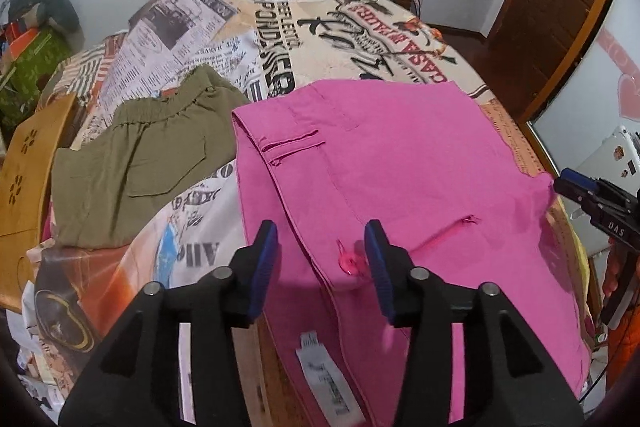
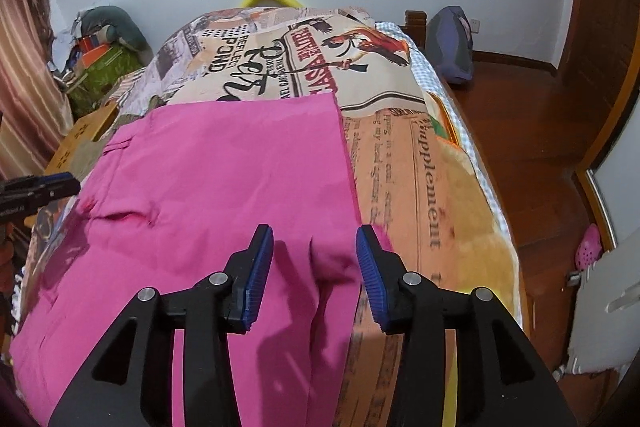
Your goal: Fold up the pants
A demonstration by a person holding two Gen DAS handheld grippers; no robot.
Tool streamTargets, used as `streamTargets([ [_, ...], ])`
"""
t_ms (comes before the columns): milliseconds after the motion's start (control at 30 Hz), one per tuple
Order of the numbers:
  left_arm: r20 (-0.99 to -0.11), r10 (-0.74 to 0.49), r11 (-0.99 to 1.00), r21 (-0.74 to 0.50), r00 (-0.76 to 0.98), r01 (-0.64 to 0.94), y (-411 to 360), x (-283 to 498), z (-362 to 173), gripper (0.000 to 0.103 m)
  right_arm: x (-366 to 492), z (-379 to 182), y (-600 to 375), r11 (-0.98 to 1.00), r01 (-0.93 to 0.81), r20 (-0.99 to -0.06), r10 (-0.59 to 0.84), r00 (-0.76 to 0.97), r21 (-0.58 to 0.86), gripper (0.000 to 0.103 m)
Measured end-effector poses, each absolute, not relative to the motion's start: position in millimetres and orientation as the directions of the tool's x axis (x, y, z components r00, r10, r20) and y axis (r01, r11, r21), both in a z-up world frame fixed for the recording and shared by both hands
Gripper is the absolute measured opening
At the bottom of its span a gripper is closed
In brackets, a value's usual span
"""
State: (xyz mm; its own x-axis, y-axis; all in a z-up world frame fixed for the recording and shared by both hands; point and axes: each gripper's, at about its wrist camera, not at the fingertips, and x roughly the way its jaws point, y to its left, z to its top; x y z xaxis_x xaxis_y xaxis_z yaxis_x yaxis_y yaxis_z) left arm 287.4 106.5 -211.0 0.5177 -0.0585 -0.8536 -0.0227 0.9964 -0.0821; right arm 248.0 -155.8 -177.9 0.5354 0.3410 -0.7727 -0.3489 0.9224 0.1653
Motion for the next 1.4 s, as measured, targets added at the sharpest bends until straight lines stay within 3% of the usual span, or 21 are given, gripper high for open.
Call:
streamTargets([
  [200,-0.888,-0.064,0.995,-0.091,0.456,-0.037,112,303,-242,0.046,276,-202,-147,0.92,-0.355,-0.793,0.339,0.506,0.167,0.039],
  [467,-0.875,-0.097,0.992,-0.121,0.475,-0.019,111,307,-242,0.046,289,-227,-144,0.909,-0.368,-0.828,0.355,0.434,0.196,0.043],
  [567,-0.871,-0.105,0.992,-0.128,0.48,-0.014,108,310,-243,0.04,286,-229,-138,0.89,-0.415,-0.83,0.37,0.418,0.188,0.042],
  [733,-0.868,-0.059,0.997,-0.074,0.493,-0.01,100,312,-242,0.008,287,-233,-129,0.893,-0.431,-0.84,0.332,0.429,0.133,0.008],
  [1133,-0.85,-0.01,1.0,-0.018,0.526,-0.01,109,305,-232,0.006,288,-237,-127,0.891,-0.45,-0.844,0.29,0.452,0.065,0.0],
  [1400,-0.862,-0.038,0.998,-0.059,0.505,-0.027,116,302,-235,0.009,290,-231,-128,0.894,-0.439,-0.862,0.289,0.417,0.087,0.005],
])
